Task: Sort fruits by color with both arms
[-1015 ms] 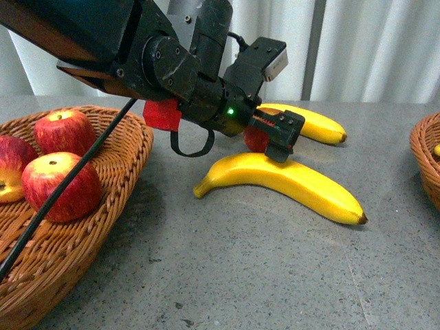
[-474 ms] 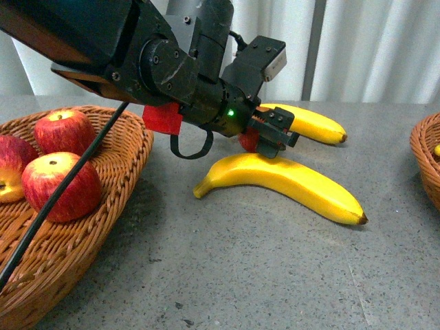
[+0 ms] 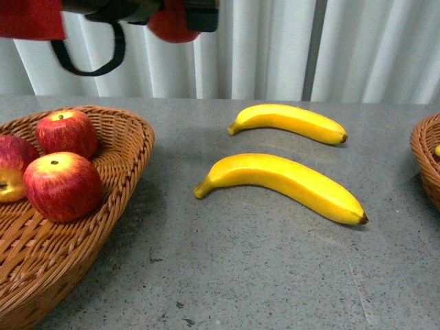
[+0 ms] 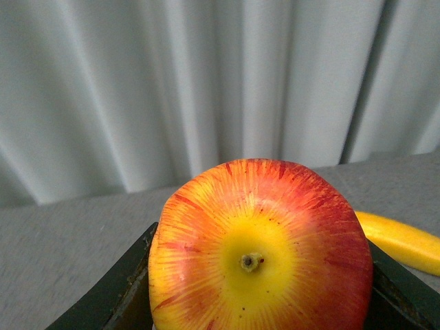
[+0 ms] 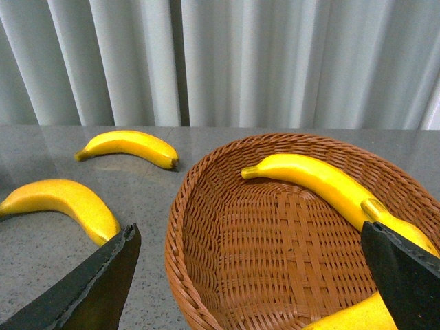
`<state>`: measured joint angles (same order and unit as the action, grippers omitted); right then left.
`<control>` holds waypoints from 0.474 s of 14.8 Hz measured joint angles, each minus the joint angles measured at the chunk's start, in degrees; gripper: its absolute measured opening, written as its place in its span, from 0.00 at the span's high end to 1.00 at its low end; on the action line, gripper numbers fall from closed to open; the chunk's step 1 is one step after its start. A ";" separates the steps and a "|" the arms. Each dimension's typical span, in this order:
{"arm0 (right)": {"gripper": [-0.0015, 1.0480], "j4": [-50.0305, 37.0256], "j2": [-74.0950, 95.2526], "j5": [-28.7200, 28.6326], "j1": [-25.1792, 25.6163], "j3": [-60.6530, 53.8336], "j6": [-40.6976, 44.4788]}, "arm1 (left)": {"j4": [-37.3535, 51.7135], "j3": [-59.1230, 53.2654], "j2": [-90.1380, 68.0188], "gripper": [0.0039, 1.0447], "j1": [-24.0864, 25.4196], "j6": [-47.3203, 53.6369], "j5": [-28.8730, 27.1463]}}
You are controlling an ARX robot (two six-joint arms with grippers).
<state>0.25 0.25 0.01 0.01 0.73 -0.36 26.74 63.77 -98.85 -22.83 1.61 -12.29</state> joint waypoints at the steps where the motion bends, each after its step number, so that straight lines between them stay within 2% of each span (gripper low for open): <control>1: 0.06 0.00 0.00 0.00 0.00 0.00 0.00 | 0.85 -3.65 1.97 0.37 0.79 -1.84 -2.23; 2: 0.06 0.02 0.00 0.00 0.00 0.00 0.00 | 1.51 -7.21 2.78 0.37 1.77 -4.11 -4.61; 5: 0.06 0.00 0.00 0.00 0.00 0.00 -0.02 | 1.97 -11.80 2.97 0.37 3.98 -9.22 -6.60; 6: 0.06 0.02 0.00 0.00 0.00 0.00 -0.02 | 1.88 -12.50 3.30 0.31 4.26 -10.73 -7.56; 7: 0.06 0.00 0.00 0.00 0.00 0.00 0.00 | 2.05 -13.25 3.91 0.20 4.28 -11.80 -7.98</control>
<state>0.25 0.25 0.01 0.01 0.73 -0.36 28.80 50.52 -94.94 -18.55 -10.20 -20.27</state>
